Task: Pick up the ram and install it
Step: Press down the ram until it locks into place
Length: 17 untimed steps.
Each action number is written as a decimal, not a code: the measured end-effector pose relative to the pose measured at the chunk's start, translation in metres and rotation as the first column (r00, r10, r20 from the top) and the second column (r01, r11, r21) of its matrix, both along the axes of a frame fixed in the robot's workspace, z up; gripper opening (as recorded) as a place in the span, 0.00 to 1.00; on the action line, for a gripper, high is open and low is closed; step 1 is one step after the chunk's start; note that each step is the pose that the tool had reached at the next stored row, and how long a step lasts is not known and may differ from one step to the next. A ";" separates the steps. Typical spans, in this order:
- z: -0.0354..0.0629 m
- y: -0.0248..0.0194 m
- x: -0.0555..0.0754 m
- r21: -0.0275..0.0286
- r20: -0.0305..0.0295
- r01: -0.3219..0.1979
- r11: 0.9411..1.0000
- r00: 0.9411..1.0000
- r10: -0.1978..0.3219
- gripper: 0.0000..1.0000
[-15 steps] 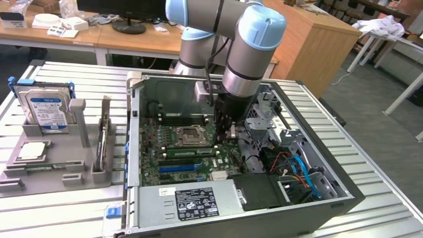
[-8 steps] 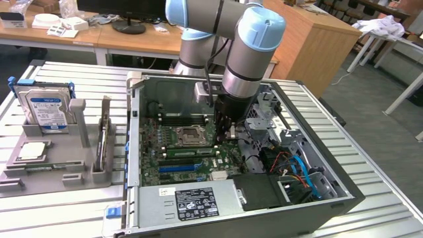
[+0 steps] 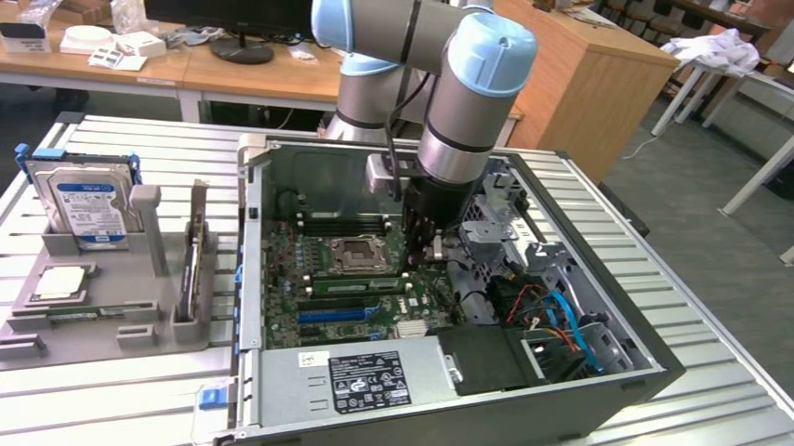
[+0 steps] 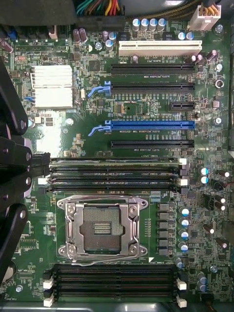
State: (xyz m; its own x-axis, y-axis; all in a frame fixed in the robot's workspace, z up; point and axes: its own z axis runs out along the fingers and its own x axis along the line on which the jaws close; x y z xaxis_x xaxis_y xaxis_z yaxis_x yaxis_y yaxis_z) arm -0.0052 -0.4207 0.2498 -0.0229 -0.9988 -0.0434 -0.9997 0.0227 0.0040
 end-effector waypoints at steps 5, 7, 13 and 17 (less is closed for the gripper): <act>-0.0039 0.0000 0.000 0.000 0.000 0.000 1.000 1.000 0.000 0.11; -0.0057 0.0000 0.000 0.000 0.000 0.000 1.000 1.000 0.000 0.11; -0.0105 -0.0001 0.000 0.000 0.000 0.000 1.000 1.000 0.000 0.11; -0.0107 0.0003 0.000 0.000 0.000 0.000 1.000 1.000 0.000 0.11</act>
